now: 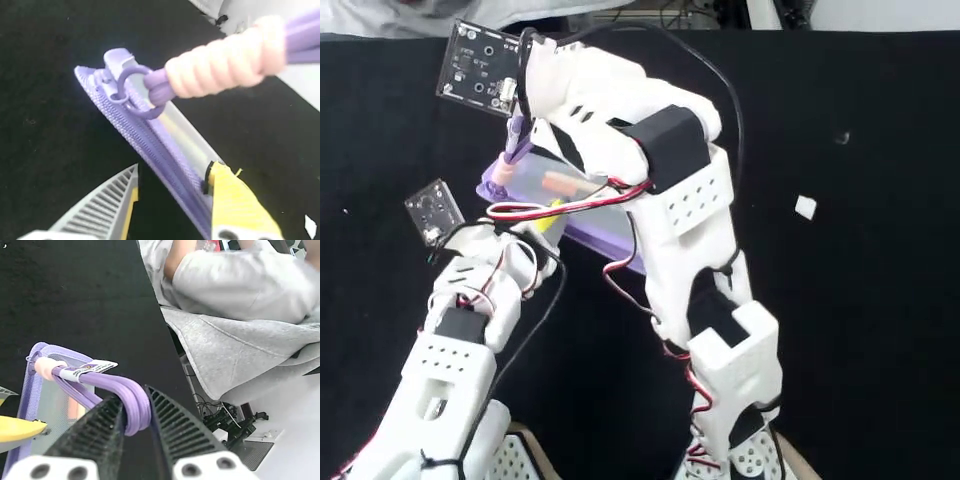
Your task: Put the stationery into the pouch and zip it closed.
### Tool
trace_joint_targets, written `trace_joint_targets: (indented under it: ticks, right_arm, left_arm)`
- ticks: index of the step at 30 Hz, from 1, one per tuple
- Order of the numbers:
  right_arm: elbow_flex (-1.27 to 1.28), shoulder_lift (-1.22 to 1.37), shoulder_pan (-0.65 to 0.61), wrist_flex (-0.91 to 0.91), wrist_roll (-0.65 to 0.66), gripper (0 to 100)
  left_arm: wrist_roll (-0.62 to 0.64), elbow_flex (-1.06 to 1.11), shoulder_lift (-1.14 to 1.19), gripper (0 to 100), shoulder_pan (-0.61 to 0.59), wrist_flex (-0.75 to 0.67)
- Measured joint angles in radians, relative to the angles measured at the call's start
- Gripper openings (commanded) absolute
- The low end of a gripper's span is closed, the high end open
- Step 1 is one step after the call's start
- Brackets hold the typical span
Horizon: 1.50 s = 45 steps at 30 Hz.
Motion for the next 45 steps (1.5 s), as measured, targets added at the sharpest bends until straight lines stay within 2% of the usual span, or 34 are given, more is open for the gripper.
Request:
trace_joint_targets:
  ticks: [4,10,16,23,26,31,40,45]
  right_arm:
    - [0.000,0.000,0.000,0.000,-0.002,1.1]
    - [0.000,0.000,0.000,0.000,-0.028,1.1]
    - [0.000,0.002,0.000,0.000,-0.029,1.1]
    - [0.000,0.000,0.038,-0.026,-0.031,1.1]
    - [0.000,0.000,0.077,-0.063,-0.031,1.1]
    - [-0.002,0.000,0.114,-0.114,-0.034,1.1]
    - [-0.095,0.000,0.141,-0.150,-0.034,1.1]
    - [-0.170,-0.002,0.187,-0.150,-0.034,1.1]
  left_arm:
    - [-0.005,-0.038,0.100,22,0.000,-0.008]
    - [-0.005,-0.120,0.241,14,0.002,-0.014]
    - [-0.015,-0.140,0.267,8,0.003,-0.020]
    - [-0.169,-0.157,0.259,3,-0.040,0.006]
    - [-0.204,-0.158,0.198,3,-0.094,0.032]
    - [-0.379,-0.130,0.015,3,-0.114,0.041]
    - [-0.677,0.058,-0.454,3,0.049,0.054]
    - [-0.829,0.061,-0.669,3,0.080,0.203]
